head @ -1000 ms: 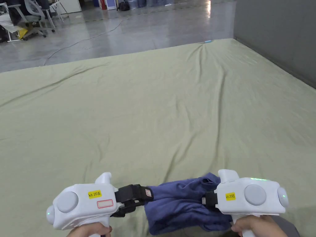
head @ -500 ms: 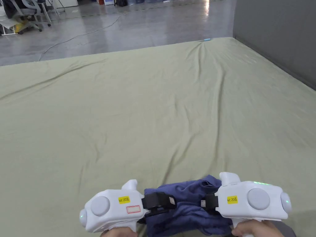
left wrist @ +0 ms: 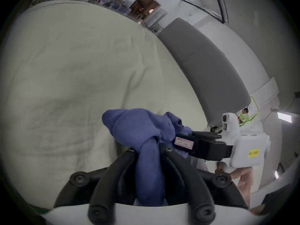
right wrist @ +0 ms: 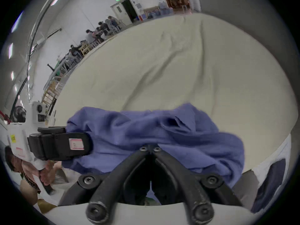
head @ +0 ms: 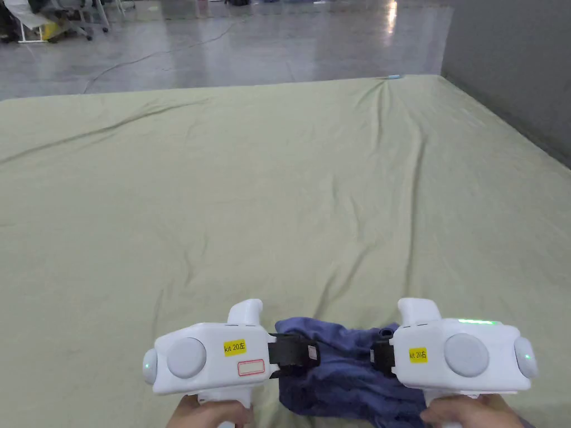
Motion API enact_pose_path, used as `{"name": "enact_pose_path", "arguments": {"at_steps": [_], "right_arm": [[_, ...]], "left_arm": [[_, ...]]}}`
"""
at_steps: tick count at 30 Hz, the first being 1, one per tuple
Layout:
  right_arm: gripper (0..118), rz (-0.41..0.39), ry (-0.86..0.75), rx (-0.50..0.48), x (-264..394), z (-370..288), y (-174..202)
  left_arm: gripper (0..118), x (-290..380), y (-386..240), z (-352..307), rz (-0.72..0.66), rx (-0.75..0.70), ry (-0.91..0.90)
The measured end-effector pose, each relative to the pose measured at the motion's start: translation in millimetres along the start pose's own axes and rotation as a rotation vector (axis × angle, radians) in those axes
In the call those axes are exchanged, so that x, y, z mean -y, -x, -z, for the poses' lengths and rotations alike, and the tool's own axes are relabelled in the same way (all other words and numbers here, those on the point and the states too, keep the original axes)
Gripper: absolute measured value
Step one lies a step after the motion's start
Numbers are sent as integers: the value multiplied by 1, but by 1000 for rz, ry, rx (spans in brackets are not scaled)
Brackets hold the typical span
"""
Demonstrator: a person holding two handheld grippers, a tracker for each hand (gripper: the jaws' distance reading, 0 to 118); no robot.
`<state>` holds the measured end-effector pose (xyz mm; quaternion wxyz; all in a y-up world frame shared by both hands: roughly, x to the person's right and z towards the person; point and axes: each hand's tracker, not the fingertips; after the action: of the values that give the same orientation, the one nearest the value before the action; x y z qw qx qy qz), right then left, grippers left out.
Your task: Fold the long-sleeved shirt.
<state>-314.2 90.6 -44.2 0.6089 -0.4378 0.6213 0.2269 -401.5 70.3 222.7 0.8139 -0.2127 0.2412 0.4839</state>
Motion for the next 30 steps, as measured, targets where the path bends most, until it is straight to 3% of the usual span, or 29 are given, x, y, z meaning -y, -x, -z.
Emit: {"name": "enact_pose_path", "arguments": {"at_steps": [4, 7, 12, 15, 18, 21, 26, 27, 29, 30], "right_arm": [[0, -112, -81, 21, -24, -2, 51], [0, -308, -152, 107, -37, 16, 116], [0, -446, -132, -77, -52, 64, 227], [0, -542, -154, -112, -49, 93, 292], [0, -568, -140, -188, -42, 116, 341], [0, -572, -134, -210, -37, 135, 377], [0, -591, -113, -247, -34, 152, 412], [0, -586, -110, -248, -35, 150, 412], [0, -573, -111, -254, -37, 142, 404], [0, -571, -119, -257, -38, 136, 397]], "left_arm": [[11, -12, 29, -34, -18, -17, -48], [11, -21, 65, -78, -19, -80, -87], [11, -32, 149, -188, -22, -229, -149], [11, -38, 204, -264, -52, -331, -207], [11, -36, 251, -328, -85, -462, -211], [11, -30, 287, -361, -214, -587, -218], [14, -18, 287, -363, -223, -614, -280], [25, -18, 281, -358, -207, -670, -285], [91, -21, 271, -350, -167, -740, -279], [109, -22, 266, -346, -144, -766, -283]]}}
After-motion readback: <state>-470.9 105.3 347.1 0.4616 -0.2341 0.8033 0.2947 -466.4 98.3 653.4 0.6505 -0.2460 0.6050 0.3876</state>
